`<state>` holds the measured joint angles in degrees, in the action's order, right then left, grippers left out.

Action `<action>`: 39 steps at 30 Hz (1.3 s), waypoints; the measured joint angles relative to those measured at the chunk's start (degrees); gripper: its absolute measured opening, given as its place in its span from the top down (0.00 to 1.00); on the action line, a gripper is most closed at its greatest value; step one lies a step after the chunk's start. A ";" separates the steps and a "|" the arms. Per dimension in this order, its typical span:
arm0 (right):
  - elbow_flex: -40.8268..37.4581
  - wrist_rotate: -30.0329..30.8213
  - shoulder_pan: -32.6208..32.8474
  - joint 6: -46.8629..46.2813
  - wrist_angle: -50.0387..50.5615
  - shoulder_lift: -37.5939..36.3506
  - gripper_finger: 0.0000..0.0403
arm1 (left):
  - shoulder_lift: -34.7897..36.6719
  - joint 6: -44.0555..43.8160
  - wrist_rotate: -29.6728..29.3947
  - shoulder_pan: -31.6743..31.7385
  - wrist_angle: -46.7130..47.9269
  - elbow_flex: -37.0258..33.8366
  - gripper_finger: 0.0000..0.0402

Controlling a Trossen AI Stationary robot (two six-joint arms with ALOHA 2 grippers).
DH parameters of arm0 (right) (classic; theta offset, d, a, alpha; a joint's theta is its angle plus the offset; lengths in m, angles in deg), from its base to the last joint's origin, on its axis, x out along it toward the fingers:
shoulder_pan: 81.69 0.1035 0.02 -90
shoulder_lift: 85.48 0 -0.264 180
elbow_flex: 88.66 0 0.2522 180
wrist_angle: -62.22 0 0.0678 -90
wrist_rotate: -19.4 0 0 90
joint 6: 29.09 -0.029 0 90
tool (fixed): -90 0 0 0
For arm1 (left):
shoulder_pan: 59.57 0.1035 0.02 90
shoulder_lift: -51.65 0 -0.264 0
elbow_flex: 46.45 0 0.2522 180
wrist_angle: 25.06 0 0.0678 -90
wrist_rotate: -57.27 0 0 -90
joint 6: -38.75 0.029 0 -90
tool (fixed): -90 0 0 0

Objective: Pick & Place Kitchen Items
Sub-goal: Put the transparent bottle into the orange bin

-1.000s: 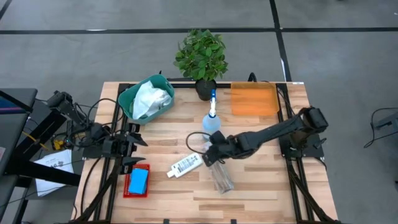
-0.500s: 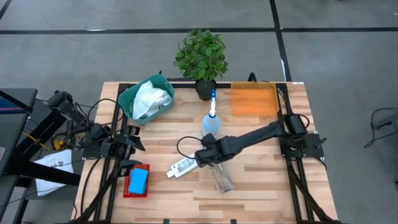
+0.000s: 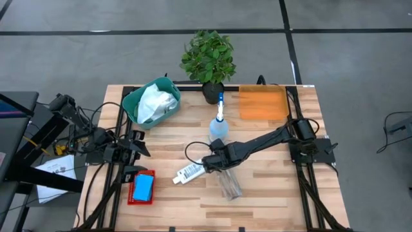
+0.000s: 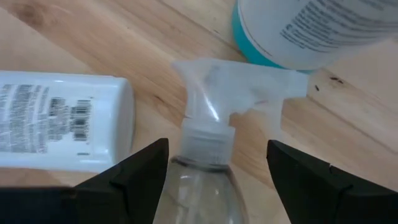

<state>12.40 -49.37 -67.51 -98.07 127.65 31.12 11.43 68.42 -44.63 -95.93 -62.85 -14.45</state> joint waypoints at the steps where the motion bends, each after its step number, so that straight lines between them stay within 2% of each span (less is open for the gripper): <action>1: -0.62 0.00 0.00 -0.08 -0.65 0.00 0.34 | 0.00 0.00 0.00 0.00 0.03 0.00 0.49; 11: -1.39 -0.02 -0.39 0.34 -2.94 0.07 0.34 | 0.00 0.03 0.00 -0.02 0.02 0.00 0.49; 23: -1.23 -0.64 -1.18 0.54 -2.96 3.63 0.36 | 0.00 0.04 0.11 -0.02 0.05 0.00 0.49; 28: -1.37 -0.80 -1.03 0.43 -2.77 3.67 0.45 | 0.00 0.07 0.11 0.00 0.00 0.00 0.49; 35: -1.35 -1.10 -0.82 0.42 -2.84 3.66 0.67 | 0.00 0.05 0.10 0.00 0.04 -0.02 0.49; 39: -1.21 -1.04 0.04 0.56 -2.61 3.37 0.67 | 0.00 0.04 0.09 0.00 0.05 -0.02 0.49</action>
<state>11.20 -50.40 -67.47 -97.51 125.04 34.48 11.43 68.46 -44.54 -95.93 -62.80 -14.47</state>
